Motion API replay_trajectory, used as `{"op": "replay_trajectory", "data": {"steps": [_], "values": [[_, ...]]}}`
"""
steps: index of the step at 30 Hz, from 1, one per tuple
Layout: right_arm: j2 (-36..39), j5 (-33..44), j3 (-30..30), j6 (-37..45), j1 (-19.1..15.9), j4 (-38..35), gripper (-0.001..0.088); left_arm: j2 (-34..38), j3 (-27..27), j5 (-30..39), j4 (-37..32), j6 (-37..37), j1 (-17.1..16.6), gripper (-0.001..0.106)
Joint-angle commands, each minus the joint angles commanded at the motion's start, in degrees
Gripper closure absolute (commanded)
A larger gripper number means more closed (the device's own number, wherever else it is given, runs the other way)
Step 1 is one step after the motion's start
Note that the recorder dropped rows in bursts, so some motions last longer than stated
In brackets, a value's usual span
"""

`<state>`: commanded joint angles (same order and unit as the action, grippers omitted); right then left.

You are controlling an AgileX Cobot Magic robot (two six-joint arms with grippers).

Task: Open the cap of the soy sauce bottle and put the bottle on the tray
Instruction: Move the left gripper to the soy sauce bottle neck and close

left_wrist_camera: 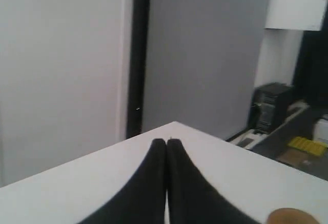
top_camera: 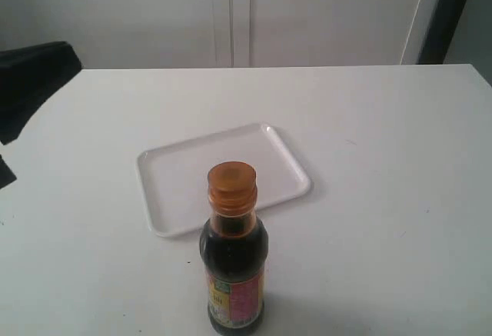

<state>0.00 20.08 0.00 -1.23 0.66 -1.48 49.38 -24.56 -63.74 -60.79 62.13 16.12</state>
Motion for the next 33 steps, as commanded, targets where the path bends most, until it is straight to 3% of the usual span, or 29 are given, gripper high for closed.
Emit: {"op": "replay_trajectory", "data": {"steps": [5, 11, 14, 24, 33], "values": [[0.0, 0.0, 0.0, 0.0, 0.0, 0.0, 0.0868, 1.97, 0.0, -1.48, -3.21, 0.9, 0.69, 0.066], [0.0, 0.0, 0.0, 0.0, 0.0, 0.0, 0.0868, 3.97, 0.0, -1.36, -2.49, 0.61, 5.81, 0.018], [0.0, 0.0, 0.0, -0.11, 0.0, 0.01, 0.0868, 4.72, 0.0, -1.36, -1.84, 0.61, 8.18, 0.0], [0.0, 0.0, 0.0, -0.11, 0.0, 0.01, 0.0868, 7.43, -0.09, -1.28, -1.48, -3.44, 15.0, 0.0], [0.0, 0.0, 0.0, -0.11, 0.0, 0.01, 0.0868, 13.35, -0.09, -0.83, 4.64, -13.99, 20.18, 0.0]]}}
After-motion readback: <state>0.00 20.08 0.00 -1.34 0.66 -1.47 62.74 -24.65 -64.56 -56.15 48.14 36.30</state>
